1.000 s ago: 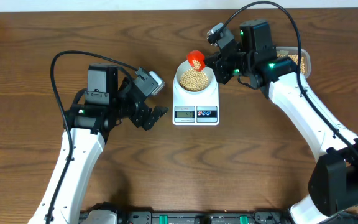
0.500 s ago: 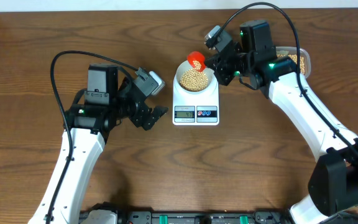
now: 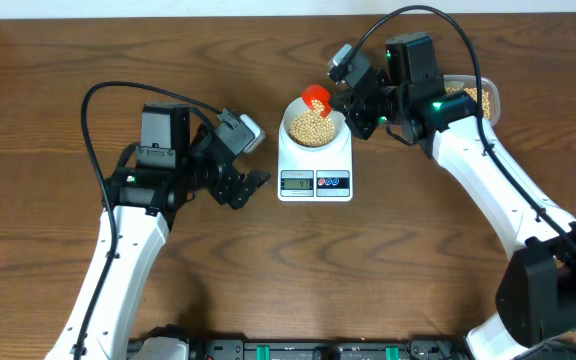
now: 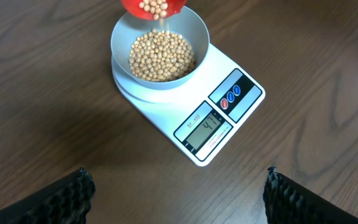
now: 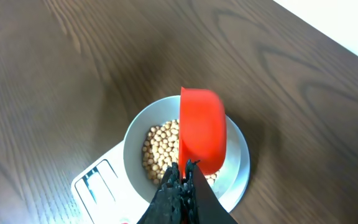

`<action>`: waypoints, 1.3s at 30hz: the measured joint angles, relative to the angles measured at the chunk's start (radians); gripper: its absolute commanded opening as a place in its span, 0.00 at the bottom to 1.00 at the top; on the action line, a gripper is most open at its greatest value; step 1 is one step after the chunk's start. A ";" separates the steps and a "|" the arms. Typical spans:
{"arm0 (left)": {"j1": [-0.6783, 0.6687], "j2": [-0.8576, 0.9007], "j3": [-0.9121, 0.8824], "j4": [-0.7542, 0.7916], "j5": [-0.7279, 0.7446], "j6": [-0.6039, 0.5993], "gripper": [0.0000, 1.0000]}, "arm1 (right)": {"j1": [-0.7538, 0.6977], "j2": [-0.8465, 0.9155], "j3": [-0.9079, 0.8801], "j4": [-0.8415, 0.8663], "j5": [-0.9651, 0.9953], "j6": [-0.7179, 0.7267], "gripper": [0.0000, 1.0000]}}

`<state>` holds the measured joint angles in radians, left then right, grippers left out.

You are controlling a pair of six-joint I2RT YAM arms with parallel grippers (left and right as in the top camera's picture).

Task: Scoop item into bowl and weigh 50g on scale
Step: 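Tilt the red scoop to trickle soybeans into the grey bowl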

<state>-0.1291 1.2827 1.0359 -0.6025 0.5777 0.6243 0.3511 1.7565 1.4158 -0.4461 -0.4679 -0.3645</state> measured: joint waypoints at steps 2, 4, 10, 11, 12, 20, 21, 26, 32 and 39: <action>0.000 0.000 0.000 0.000 0.000 0.000 0.90 | 0.000 0.000 0.000 0.002 0.006 -0.002 0.01; 0.000 0.000 0.000 0.000 0.000 0.000 0.89 | 0.000 0.000 0.000 0.002 0.010 -0.005 0.01; 0.000 0.000 0.000 0.000 0.000 0.000 0.90 | 0.000 0.000 0.000 0.002 0.013 -0.005 0.01; 0.000 0.000 0.000 0.000 0.000 0.000 0.90 | 0.000 0.000 0.000 0.003 0.013 -0.005 0.01; 0.000 0.000 0.000 0.000 0.000 0.000 0.90 | 0.000 0.000 0.000 0.003 0.013 -0.005 0.01; 0.000 0.000 0.000 0.000 0.000 0.000 0.89 | 0.000 0.000 0.000 0.003 0.014 -0.005 0.01; 0.000 0.000 0.000 0.000 0.000 0.000 0.90 | 0.000 0.000 0.000 0.003 0.014 -0.005 0.01; 0.000 0.000 0.000 0.000 0.000 0.000 0.89 | 0.000 0.000 0.000 0.003 0.014 -0.005 0.01; 0.000 0.000 0.000 0.000 0.000 0.000 0.89 | 0.000 0.000 0.000 0.003 0.015 -0.005 0.01; 0.000 0.000 0.000 0.000 0.000 0.000 0.90 | 0.000 0.000 0.000 0.003 0.016 -0.005 0.01</action>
